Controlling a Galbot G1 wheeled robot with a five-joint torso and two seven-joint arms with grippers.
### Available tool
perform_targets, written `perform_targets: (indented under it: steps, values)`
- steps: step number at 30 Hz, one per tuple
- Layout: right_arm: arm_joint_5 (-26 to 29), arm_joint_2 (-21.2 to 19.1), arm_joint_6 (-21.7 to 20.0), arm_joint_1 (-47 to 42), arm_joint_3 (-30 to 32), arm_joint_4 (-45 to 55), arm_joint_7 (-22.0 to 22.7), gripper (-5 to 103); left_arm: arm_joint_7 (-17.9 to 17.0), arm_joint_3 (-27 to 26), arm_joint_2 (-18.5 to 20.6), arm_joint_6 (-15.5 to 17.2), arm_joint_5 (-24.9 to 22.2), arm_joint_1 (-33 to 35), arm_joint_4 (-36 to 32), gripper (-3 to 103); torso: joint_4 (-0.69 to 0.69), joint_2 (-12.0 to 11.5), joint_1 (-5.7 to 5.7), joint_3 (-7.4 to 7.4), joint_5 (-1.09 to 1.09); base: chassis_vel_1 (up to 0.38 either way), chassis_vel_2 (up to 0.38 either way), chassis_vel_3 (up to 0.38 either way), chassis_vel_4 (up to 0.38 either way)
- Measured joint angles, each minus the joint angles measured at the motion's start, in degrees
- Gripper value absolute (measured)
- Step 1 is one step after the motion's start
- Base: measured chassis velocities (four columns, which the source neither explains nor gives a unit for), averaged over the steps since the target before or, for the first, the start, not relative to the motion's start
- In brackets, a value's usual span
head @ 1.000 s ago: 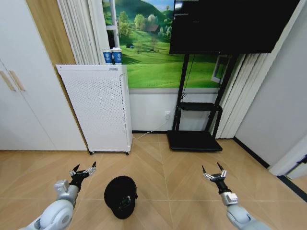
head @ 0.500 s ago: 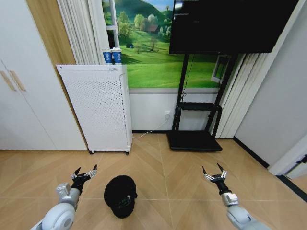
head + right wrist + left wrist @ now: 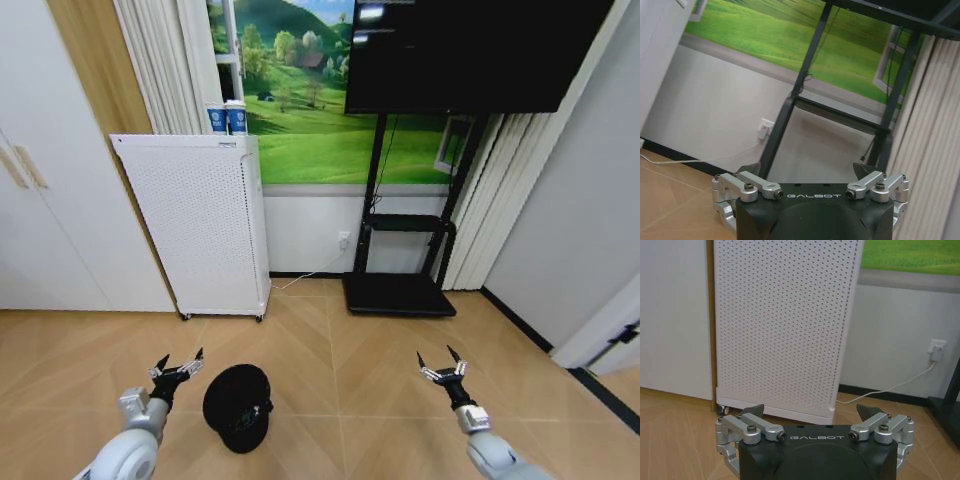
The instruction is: Pick up the trash bin and place the garbage on the floor into it.
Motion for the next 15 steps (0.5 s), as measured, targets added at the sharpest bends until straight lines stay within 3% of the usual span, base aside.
perform_targets:
  steps: [7, 11, 14, 15]
  values:
    - [-2.0, 0.5, 0.0, -0.7, 1.1, -0.4, 0.9, 100, 0.1, 0.4, -0.4, -0.1, 0.5, -0.1, 0.3, 100, -0.02, 0.0, -0.01, -0.01, 0.02, -0.165, -0.308, 0.157, 0.305]
    - [-2.1, 0.5, 0.0, -0.8, 1.3, -0.4, 1.1, 100, 0.2, 0.5, -0.6, -0.1, 0.6, -0.1, 0.3, 100, 0.0, 0.0, -0.02, -0.02, 0.0, -0.041, -0.155, 0.073, 0.075]
    - [-2.2, 0.5, 0.0, -1.0, 1.4, -0.3, 1.2, 100, 0.2, 0.5, -0.6, -0.1, 0.7, -0.1, 0.4, 100, -0.01, 0.0, -0.02, -0.02, -0.03, 0.011, 0.025, -0.01, -0.062]
    - [-2.6, 0.5, 0.0, -1.3, 1.8, 0.1, 1.6, 100, 0.2, 0.5, -0.8, -0.6, 0.9, -0.1, 0.2, 100, 0.05, 0.0, -0.02, -0.02, -0.03, 0.029, 0.128, -0.048, -0.081]
